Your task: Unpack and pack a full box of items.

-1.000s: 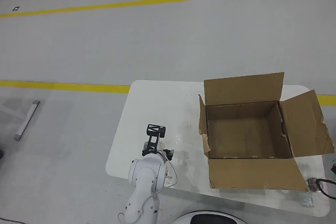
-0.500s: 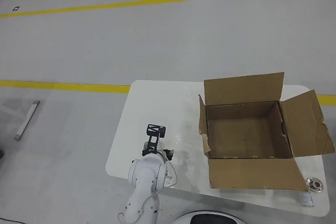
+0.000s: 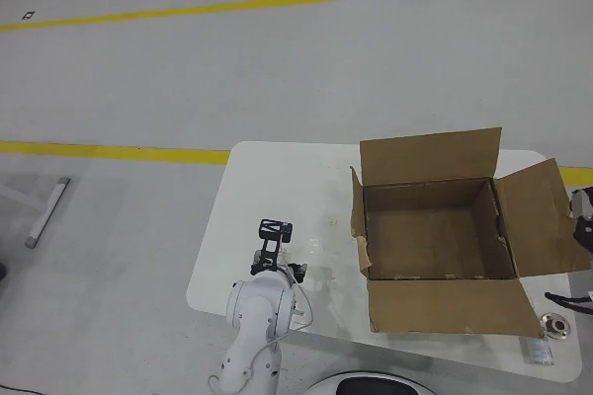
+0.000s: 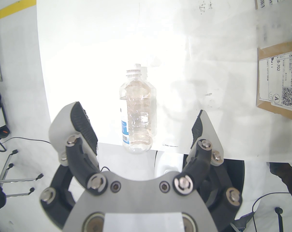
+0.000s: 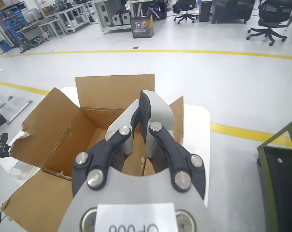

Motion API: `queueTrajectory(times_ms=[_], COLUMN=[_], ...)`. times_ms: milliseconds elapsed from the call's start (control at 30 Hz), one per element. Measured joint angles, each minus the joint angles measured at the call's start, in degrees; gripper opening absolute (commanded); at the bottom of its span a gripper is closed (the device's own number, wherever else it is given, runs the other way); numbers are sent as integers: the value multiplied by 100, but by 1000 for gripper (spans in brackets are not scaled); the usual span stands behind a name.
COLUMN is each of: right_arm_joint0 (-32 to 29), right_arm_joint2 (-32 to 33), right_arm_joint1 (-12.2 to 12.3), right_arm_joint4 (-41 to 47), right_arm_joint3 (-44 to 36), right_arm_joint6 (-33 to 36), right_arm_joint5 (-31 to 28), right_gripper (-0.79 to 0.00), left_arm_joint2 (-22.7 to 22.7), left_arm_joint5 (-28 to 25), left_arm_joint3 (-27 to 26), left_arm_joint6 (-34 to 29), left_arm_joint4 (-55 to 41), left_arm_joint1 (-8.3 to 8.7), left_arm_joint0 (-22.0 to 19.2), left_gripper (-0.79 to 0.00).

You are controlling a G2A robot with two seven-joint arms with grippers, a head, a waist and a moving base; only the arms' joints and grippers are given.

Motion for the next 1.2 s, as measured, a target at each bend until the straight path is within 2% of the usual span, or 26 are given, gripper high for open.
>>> queueTrajectory(times_ms=[533,800,933,1200], right_arm_joint0=[40,38,9,-50], right_arm_joint2=[-102,-172,-157,-208], right_arm_joint1=[3,-14,-21,-32], right_arm_joint4=[-144,-338,-377,-770], right_arm_joint3=[19,44,71,205], right_arm_joint6=[-85,-584,-632,-612], right_arm_joint5=[-35,-41,21,263], right_gripper=[-785,-785,-785,-785], left_arm_joint2=[0,45,80,171], left_arm_joint5=[0,-72,-57,-259], left_arm_joint3=[0,81,332,1296], left_arm_joint6=[0,142,5,-323], left_arm_joint4=[0,-66,8,649], left_arm_joint1=[0,8,15,51], left_arm_joint0=[0,64,-36,-464], left_gripper=[0,0,0,0])
